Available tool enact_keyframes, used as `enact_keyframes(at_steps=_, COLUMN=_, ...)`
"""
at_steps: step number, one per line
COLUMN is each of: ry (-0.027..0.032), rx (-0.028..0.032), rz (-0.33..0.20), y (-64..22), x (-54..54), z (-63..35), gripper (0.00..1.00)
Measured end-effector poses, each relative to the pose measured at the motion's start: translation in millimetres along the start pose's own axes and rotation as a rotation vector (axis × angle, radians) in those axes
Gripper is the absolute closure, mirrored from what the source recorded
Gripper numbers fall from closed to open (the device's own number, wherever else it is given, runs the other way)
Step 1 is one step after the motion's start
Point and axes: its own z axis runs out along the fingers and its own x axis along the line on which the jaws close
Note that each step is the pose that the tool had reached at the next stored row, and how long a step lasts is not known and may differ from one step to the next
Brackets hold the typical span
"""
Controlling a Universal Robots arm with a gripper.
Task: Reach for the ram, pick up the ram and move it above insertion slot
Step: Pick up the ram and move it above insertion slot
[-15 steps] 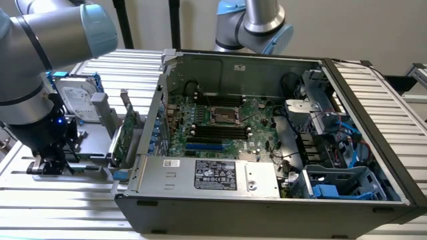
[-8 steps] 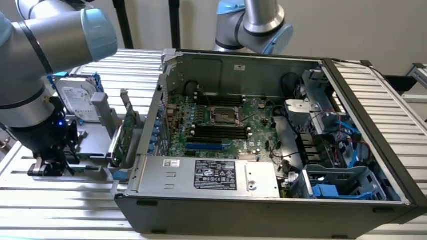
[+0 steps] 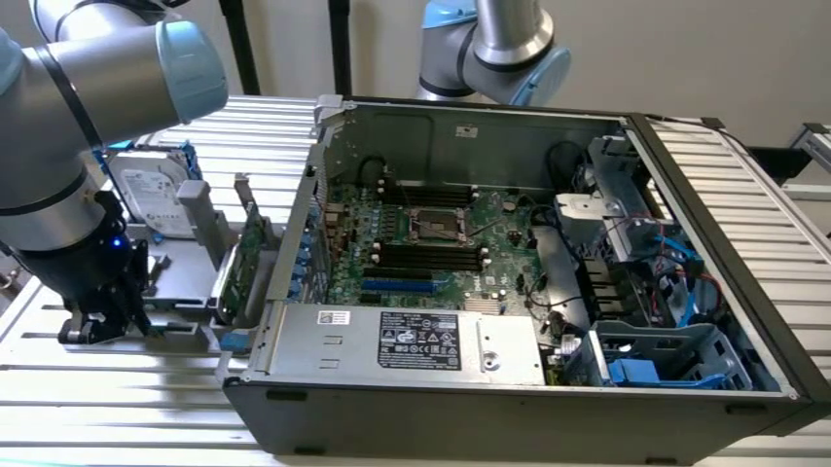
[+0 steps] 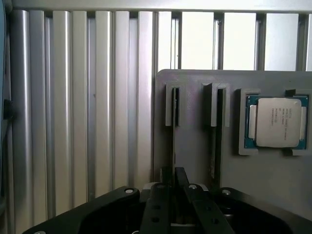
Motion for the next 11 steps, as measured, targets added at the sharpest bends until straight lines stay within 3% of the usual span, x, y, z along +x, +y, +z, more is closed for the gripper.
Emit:
enact_keyframes(at_steps=1, ry=0.0, rx=0.0, rz=0.0, y=0.0, x=0.0, z=0.1, gripper=0.78)
enact_keyframes(at_steps=2, ry=0.0, rx=0.0001, rz=0.0, y=0.0, x=0.0, z=0.2, gripper=0.85)
enact_keyframes(at_steps=11, ry=0.0, rx=0.0001, rz=0.0, y=0.0, x=0.0, z=0.2, gripper=0.87)
